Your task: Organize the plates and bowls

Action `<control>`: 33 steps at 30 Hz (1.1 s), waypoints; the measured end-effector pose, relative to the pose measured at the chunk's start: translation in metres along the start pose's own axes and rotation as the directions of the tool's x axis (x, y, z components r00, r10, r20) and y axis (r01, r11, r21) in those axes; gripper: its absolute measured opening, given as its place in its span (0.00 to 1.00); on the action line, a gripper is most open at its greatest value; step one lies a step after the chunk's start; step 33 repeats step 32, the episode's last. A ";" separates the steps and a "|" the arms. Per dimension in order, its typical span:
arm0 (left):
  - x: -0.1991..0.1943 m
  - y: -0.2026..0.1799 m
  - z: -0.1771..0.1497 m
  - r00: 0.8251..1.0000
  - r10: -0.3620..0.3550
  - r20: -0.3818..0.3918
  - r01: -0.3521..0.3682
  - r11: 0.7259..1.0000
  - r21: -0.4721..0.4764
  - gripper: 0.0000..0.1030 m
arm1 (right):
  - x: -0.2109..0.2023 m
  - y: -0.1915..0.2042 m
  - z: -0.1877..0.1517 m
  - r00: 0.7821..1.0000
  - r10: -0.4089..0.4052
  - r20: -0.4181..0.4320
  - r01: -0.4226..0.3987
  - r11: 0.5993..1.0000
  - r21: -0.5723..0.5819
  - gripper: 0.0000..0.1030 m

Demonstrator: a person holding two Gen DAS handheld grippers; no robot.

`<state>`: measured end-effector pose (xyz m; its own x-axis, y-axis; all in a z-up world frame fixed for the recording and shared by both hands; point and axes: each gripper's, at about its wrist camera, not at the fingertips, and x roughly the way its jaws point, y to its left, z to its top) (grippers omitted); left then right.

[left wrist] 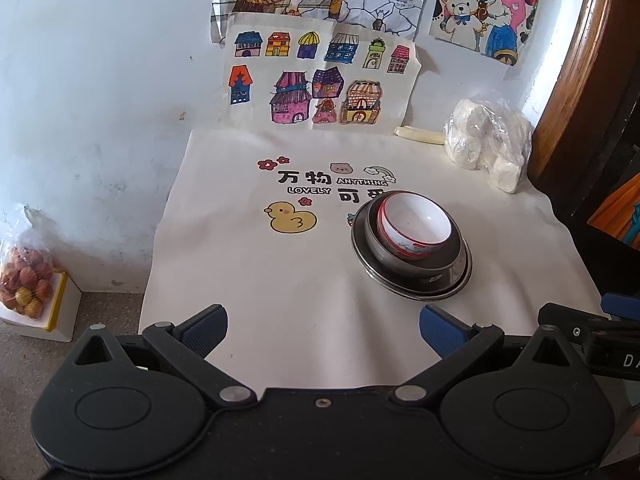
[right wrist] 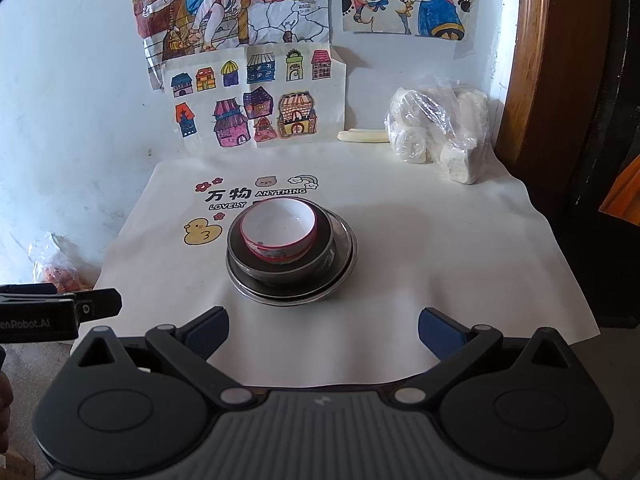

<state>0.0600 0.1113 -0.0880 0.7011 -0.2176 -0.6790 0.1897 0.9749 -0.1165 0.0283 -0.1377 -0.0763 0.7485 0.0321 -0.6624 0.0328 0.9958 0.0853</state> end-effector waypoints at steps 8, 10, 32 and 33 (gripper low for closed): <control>0.002 -0.001 0.000 1.000 0.011 -0.011 -0.011 1.000 0.015 0.98 | 0.001 0.001 -0.001 1.000 -0.006 -0.010 0.006 1.000 0.007 1.00; 0.004 0.000 0.001 1.000 0.011 -0.014 -0.011 1.000 0.016 0.98 | 0.002 0.000 0.000 1.000 -0.006 -0.011 0.007 1.000 0.009 1.00; 0.032 -0.003 0.011 0.998 -0.005 -0.055 0.005 1.000 0.009 0.97 | 0.028 -0.004 0.012 0.999 -0.012 -0.043 0.013 1.000 0.014 1.00; 0.032 -0.003 0.011 0.998 -0.005 -0.055 0.005 1.000 0.009 0.97 | 0.028 -0.004 0.012 0.999 -0.012 -0.043 0.013 1.000 0.014 1.00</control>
